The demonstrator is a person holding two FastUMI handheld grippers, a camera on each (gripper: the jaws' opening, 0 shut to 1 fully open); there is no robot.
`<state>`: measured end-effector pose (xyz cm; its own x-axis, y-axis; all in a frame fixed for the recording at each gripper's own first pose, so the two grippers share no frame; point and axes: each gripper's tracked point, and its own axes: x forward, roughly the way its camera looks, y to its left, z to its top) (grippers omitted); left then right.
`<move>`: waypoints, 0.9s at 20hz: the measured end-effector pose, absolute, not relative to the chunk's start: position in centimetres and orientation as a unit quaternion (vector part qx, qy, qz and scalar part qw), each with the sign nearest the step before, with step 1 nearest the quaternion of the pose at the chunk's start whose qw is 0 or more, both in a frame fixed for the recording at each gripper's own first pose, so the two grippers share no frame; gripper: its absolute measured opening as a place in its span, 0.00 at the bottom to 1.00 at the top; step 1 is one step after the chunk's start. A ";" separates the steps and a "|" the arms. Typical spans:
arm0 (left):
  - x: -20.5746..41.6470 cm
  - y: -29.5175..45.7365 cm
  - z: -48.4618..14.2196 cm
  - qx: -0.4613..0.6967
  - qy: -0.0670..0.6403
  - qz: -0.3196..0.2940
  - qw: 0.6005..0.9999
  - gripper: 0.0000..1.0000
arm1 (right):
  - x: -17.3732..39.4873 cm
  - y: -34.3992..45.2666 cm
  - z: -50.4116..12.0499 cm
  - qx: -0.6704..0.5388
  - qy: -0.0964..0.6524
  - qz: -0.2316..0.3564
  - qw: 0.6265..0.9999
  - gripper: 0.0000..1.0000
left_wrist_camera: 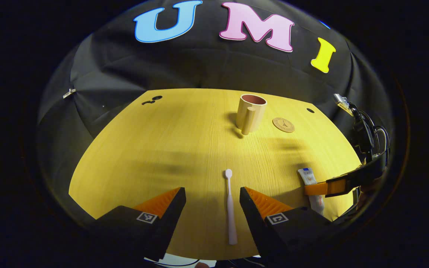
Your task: Put the toothbrush and toothpaste on the desktop into the cup, then pick up the cup and place it on the coaster on the desktop.
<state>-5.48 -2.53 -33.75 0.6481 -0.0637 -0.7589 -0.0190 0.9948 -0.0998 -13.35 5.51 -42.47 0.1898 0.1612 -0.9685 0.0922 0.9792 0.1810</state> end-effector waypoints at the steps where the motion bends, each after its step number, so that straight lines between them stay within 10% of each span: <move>1: -5.3 -3.0 -34.1 -0.049 0.426 -0.017 0.903 0.90 | -13.4 5.6 -41.8 0.111 0.630 0.032 0.768 0.36; 18: -5.7 -5.0 -40.6 -0.010 0.545 -0.016 0.838 0.75 | -11.2 0.3 -36.3 0.107 0.553 0.096 0.820 0.36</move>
